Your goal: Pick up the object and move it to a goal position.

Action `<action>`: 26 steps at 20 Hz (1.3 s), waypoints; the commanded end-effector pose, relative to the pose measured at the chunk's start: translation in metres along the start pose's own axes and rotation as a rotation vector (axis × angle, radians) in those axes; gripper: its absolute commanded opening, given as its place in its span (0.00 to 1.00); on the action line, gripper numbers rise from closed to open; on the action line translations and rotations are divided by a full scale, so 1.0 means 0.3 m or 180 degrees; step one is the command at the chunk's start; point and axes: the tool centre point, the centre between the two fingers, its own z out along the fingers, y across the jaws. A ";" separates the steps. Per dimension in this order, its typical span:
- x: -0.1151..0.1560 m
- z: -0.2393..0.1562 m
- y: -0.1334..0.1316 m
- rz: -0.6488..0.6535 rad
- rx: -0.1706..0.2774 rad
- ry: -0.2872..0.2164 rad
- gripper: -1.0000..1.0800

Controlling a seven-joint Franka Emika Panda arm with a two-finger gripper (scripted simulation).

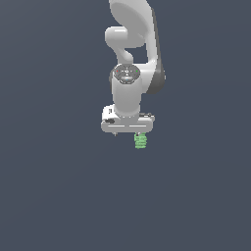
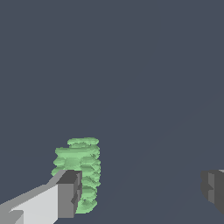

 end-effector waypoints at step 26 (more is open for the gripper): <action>-0.152 0.237 -0.233 -0.0111 -0.0031 0.0057 0.96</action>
